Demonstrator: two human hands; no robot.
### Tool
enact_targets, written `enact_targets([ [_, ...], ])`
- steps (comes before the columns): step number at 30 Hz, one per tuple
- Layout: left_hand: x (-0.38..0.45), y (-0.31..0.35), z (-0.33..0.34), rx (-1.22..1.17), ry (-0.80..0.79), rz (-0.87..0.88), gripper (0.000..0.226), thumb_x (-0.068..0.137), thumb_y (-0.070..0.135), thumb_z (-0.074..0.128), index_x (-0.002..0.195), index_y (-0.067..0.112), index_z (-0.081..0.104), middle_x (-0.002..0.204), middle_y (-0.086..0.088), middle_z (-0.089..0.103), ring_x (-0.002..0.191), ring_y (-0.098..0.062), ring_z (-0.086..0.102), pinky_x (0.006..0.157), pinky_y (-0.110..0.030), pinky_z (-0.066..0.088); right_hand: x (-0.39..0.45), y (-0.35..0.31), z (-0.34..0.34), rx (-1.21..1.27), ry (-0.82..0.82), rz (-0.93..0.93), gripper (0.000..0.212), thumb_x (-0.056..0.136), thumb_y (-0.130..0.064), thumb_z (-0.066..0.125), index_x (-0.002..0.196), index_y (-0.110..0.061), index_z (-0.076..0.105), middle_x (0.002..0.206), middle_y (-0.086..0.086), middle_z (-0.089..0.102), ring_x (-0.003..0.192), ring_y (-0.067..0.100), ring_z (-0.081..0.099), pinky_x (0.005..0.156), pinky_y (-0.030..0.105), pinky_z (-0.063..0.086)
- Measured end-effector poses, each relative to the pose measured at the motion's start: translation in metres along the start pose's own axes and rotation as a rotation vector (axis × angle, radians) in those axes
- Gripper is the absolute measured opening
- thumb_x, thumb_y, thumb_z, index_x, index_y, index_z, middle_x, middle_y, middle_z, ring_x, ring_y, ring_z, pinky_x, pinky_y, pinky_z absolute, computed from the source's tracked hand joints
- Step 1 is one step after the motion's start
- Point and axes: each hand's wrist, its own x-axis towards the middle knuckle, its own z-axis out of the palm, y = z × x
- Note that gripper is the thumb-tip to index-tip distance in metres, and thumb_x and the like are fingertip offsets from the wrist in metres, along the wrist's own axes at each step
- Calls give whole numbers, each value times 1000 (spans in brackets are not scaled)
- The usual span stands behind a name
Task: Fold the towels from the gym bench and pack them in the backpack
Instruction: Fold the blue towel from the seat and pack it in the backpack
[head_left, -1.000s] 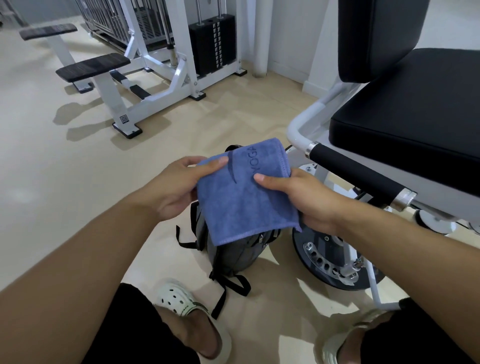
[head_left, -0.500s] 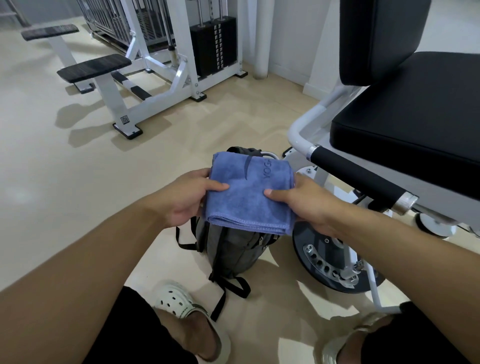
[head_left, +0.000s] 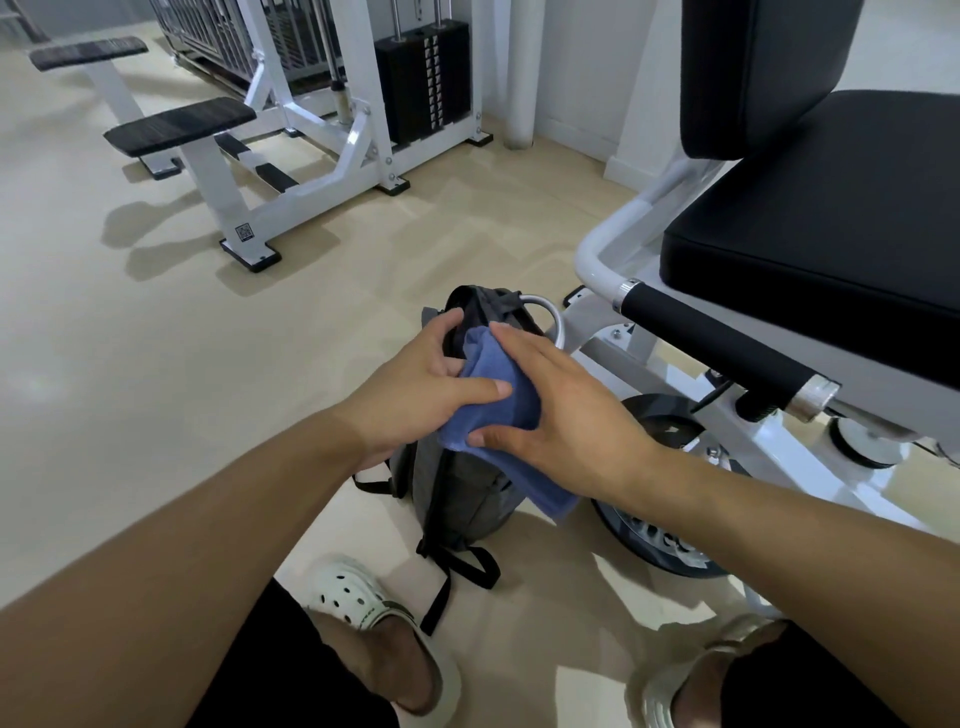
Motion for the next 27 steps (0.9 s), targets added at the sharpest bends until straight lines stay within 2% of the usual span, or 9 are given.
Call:
enact_targets([
  [2,-1,0,2,-2,-45,17,103,93,8,71,162,29,-2,112,-6,79,101,-18,76,92,-34,57,-1,2,2,44,8,21,95,82,-54,77,157,-31,25,157,-14,37,139,7,42,113,33,42],
  [4,-3,1,0,9,-72,45,108,93,4,70,162,30,-9,109,-7,79,103,-21,76,101,-42,55,-2,2,4,80,30,46,90,80,-52,79,154,-34,30,149,-15,46,131,7,50,108,33,46],
  [6,-5,2,0,-1,-38,96,109,90,-1,72,163,30,-2,103,-5,80,99,-21,77,95,-40,59,-1,2,5,129,42,63,86,80,-50,80,151,-35,34,144,-16,51,126,7,54,105,33,48],
  [9,-3,2,-1,109,170,242,111,77,3,86,160,33,20,98,-2,76,85,-9,75,76,-20,59,4,4,2,198,62,72,78,81,-43,82,147,-34,41,134,-18,59,118,4,57,99,26,48],
  [11,3,0,-5,240,251,333,97,72,12,92,152,33,41,106,1,67,90,-7,70,79,-18,58,7,7,-1,196,42,79,82,83,-41,81,152,-32,39,137,-15,59,119,6,58,98,24,47],
  [14,7,-4,-13,402,200,371,64,75,26,90,132,31,61,118,10,66,107,-1,63,94,-20,54,8,12,-7,171,-37,86,93,85,-41,79,160,-33,24,152,-8,49,131,11,54,102,22,44],
  [18,10,-8,-16,357,64,308,52,81,26,86,127,32,63,103,7,72,97,-8,69,91,-22,56,8,14,-10,207,-133,109,102,87,-40,78,162,-35,9,151,-7,49,132,11,53,104,23,44],
  [22,12,-8,-18,435,32,269,25,85,31,81,108,30,71,96,6,75,91,-14,71,85,-24,57,7,13,-12,192,-170,99,95,87,-48,75,161,-36,15,156,-8,44,139,7,46,115,31,40],
  [27,14,-12,-20,350,-12,223,14,91,27,75,104,23,72,94,3,76,91,-17,72,85,-28,57,6,13,-12,196,-224,53,88,87,-56,71,158,-43,20,151,-13,49,129,5,54,109,30,47],
])
